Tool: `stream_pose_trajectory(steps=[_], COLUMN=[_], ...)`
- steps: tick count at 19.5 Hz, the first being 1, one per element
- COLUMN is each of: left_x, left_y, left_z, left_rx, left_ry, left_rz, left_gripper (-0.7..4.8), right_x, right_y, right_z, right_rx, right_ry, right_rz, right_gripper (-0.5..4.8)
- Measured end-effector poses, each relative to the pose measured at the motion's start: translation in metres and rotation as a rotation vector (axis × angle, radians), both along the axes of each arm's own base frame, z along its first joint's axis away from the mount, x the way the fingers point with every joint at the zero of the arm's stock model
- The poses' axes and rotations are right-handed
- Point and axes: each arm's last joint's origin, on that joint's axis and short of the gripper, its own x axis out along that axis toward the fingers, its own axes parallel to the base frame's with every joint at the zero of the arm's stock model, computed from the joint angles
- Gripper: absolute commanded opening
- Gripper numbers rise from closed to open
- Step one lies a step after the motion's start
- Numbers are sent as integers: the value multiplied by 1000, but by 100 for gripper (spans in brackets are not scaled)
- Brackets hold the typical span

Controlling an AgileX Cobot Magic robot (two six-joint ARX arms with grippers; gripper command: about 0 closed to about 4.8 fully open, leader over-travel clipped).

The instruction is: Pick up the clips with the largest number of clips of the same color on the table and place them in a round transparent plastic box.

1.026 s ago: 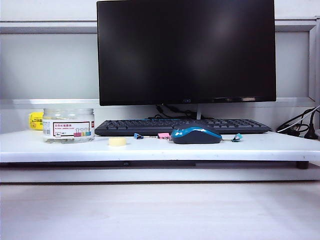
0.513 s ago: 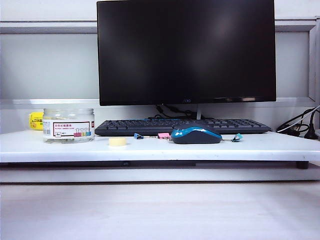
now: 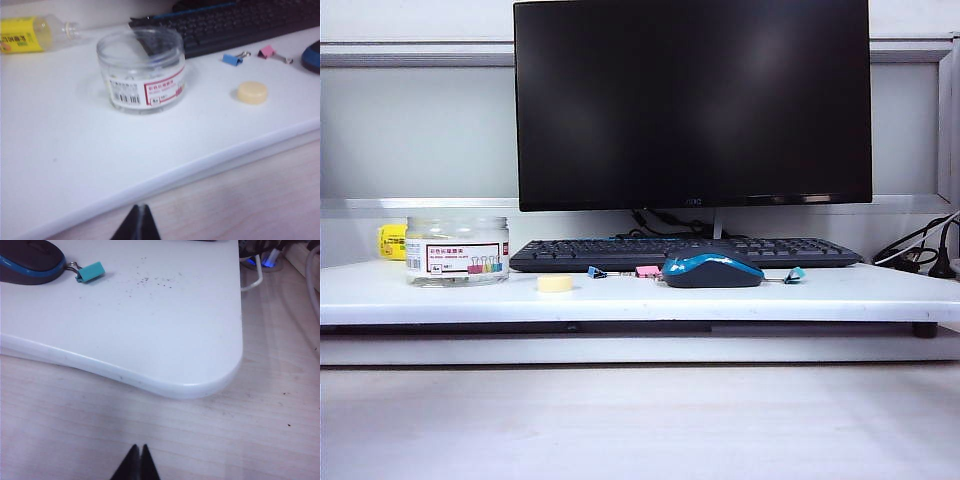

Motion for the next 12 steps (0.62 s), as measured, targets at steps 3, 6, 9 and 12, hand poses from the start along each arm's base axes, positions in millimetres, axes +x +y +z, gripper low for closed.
stream_pose_trajectory(steps=[3,6,9,12], left_x=[0,0,0,0], left_y=[0,0,0,0], left_z=[-1,-1,-1,-1], left_rx=[2,2,2,2], left_ry=[9,9,9,9], left_rz=[0,0,0,0], left_gripper=[-5,-5,-5,-4], right_x=[0,0,0,0], right_y=[0,0,0,0], right_z=[0,0,0,0], right_rx=[0,0,0,0], right_ry=[0,0,0,0], right_rz=[0,0,0,0], right_gripper=[-4,-4,-4,-4])
